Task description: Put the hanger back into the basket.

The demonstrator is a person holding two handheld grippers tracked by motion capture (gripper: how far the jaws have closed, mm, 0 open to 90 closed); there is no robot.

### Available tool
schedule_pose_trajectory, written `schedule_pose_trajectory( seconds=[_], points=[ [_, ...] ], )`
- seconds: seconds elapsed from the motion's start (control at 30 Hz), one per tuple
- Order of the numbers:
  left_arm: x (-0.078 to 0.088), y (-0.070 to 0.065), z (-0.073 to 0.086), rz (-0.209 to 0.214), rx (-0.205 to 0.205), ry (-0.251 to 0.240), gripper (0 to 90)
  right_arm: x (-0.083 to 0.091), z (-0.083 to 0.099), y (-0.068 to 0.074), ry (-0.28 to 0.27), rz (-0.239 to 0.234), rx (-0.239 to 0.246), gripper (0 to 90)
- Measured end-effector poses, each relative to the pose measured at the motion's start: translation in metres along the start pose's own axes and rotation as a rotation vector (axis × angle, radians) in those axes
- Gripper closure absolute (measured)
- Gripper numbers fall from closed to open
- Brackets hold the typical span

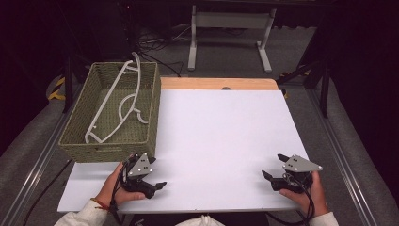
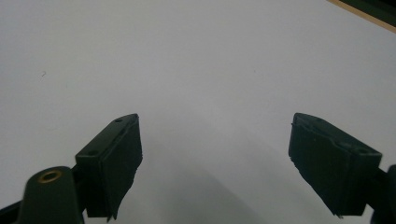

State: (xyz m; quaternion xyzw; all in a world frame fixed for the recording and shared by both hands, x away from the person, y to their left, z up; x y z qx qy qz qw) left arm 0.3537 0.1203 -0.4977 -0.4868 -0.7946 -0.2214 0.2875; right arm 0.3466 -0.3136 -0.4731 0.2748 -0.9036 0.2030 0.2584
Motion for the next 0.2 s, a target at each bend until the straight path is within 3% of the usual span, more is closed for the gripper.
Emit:
schedule_pose_trajectory(
  seconds=[0.2],
  points=[
    [0.0004,0.0020,0.0008,-0.003,0.001,0.002,11.6,0.0005,0.0002,-0.0004,-0.003,-0.001,-0.011,17.4]
  ],
)
Point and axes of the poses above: each handheld gripper's, and its own axes: x roughly backward along the jaws, z roughly out of its underside, y roughly to its left, the point moved 6 cm from there along -x, roughly forward along the jaws, and after that the axes turned 1 degree about z, right-handed, at the moved point
